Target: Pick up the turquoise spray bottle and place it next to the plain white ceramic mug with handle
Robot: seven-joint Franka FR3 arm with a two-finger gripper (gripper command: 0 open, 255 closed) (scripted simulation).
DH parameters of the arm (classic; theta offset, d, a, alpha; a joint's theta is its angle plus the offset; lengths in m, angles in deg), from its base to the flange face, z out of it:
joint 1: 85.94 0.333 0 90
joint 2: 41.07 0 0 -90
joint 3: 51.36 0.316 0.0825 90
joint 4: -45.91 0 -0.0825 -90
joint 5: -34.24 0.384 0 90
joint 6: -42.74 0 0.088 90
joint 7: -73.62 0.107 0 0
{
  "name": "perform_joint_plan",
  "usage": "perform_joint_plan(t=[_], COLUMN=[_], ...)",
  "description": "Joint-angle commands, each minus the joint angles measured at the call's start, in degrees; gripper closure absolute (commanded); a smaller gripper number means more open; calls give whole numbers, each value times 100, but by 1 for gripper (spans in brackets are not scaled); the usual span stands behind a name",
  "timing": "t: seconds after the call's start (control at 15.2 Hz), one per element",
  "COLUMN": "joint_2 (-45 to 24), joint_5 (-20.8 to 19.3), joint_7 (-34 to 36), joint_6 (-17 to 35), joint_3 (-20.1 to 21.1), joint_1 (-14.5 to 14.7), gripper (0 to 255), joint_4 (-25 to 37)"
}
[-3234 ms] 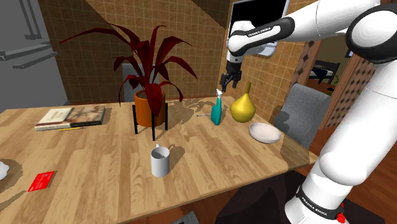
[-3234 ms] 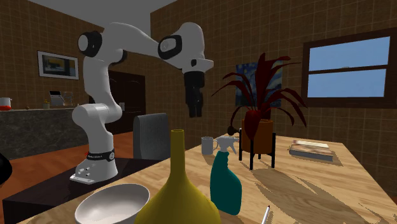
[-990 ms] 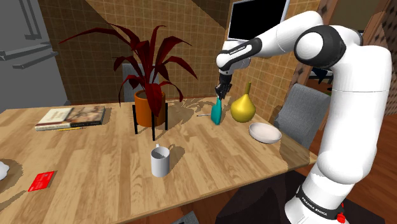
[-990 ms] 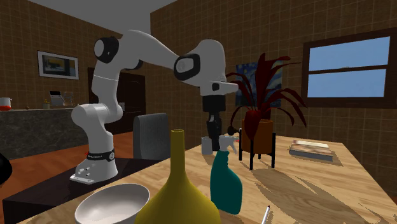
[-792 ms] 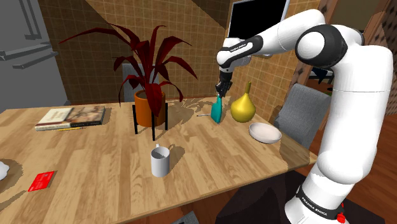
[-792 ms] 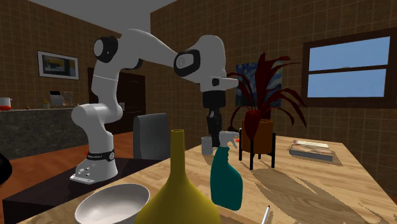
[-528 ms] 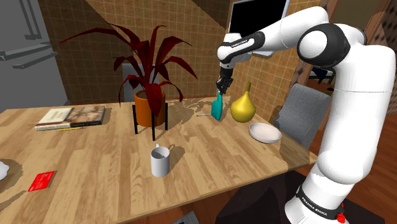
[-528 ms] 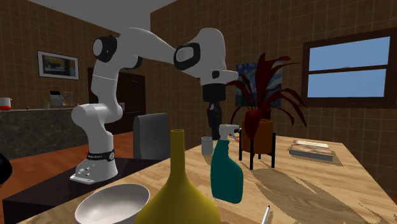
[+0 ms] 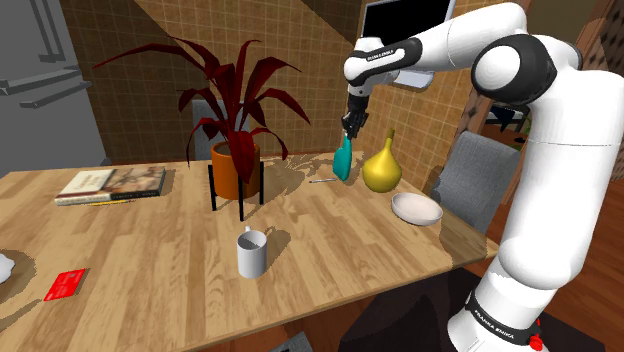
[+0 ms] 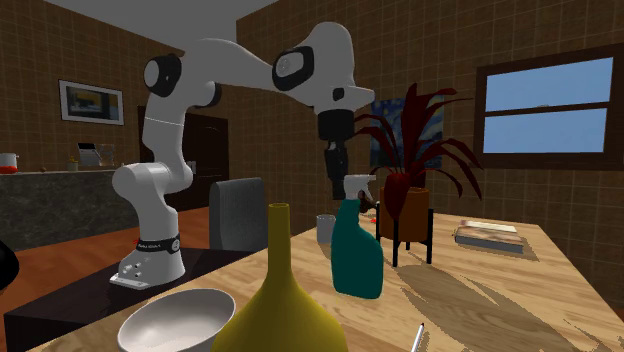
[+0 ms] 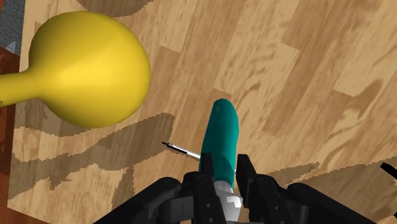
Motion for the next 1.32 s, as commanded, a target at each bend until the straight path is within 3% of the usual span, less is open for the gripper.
perform_joint_plan(t=[0.0, 1.06, 1.25], joint_2=[-13, -112, 105], joint_5=[5, 41, -42], joint_7=[-11, -93, 168], joint_6=[-161, -1434, -1376], joint_3=[-1, -13, 70], joint_1=[-4, -37, 144], gripper=[255, 255, 255], joint_4=[174, 1547, 1260])
